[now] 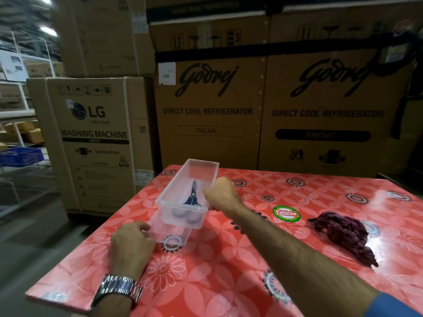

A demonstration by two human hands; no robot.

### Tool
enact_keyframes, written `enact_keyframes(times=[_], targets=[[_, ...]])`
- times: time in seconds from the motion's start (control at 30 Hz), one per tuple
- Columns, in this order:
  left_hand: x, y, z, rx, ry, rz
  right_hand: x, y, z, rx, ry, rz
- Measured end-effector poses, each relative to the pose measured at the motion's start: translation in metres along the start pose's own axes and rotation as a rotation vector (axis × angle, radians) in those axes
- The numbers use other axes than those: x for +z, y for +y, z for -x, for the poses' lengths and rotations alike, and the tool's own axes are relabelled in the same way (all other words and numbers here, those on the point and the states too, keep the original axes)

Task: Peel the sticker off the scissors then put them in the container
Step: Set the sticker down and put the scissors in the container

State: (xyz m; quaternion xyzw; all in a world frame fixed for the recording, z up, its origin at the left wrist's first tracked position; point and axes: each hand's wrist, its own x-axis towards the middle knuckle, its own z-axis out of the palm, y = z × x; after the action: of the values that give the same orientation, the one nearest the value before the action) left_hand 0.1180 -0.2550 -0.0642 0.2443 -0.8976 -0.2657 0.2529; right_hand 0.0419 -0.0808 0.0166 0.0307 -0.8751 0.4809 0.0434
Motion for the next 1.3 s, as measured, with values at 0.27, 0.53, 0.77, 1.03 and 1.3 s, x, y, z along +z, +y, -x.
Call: enact_keyframes(times=[0.27,0.53,0.77,1.03,1.3], targets=[[0.013,0.000,-0.008,-0.015,-0.090,-0.265,-0.068,0.046,0.020,-0.015,0.055,0.224],[-0.003,0.029,-0.023,-0.105,-0.346,-0.319,-0.075,0.069,0.030,0.027,0.048,0.240],[-0.014,0.043,-0.018,-0.267,-0.354,0.290,-0.077,0.074,0.028,0.015,0.047,0.260],[-0.020,0.090,0.009,0.462,0.351,0.297,-0.081,0.055,0.031,-0.348,0.342,0.366],[-0.006,0.128,0.053,1.148,0.440,0.034,-0.089,0.017,0.032,-0.022,-0.089,-0.501]])
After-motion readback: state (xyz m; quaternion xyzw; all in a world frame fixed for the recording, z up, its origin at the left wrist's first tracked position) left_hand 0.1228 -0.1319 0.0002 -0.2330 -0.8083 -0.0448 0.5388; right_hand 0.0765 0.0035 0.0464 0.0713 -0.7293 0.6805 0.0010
